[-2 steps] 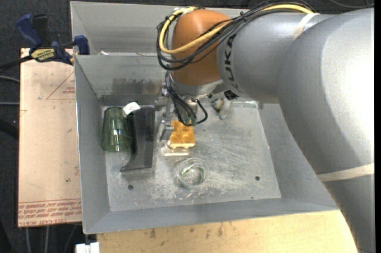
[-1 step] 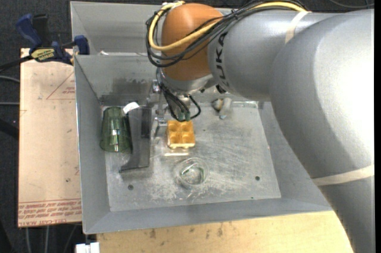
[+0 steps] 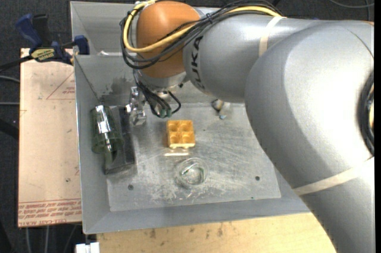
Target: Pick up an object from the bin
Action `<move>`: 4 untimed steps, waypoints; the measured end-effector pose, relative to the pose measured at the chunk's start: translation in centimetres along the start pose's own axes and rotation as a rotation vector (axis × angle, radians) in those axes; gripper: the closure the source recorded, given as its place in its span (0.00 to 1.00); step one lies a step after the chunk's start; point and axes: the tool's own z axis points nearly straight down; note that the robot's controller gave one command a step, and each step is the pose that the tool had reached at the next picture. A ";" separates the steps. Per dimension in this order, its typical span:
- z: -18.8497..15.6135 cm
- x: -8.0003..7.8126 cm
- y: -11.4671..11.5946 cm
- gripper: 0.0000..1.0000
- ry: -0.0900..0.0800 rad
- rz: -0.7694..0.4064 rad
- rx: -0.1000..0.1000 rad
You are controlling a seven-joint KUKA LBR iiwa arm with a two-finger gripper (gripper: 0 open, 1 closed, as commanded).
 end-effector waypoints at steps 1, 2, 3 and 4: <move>0.0 0.0 0.0 1.00 0.000 0.000 0.000; -0.7 -0.3 1.1 1.00 0.003 -0.017 0.008; -1.9 0.4 1.3 1.00 0.001 0.014 0.005; -4.4 -0.2 0.8 1.00 0.000 0.044 -0.001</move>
Offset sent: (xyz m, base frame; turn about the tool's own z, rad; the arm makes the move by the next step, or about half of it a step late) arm 0.0013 0.0192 0.0098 -0.0214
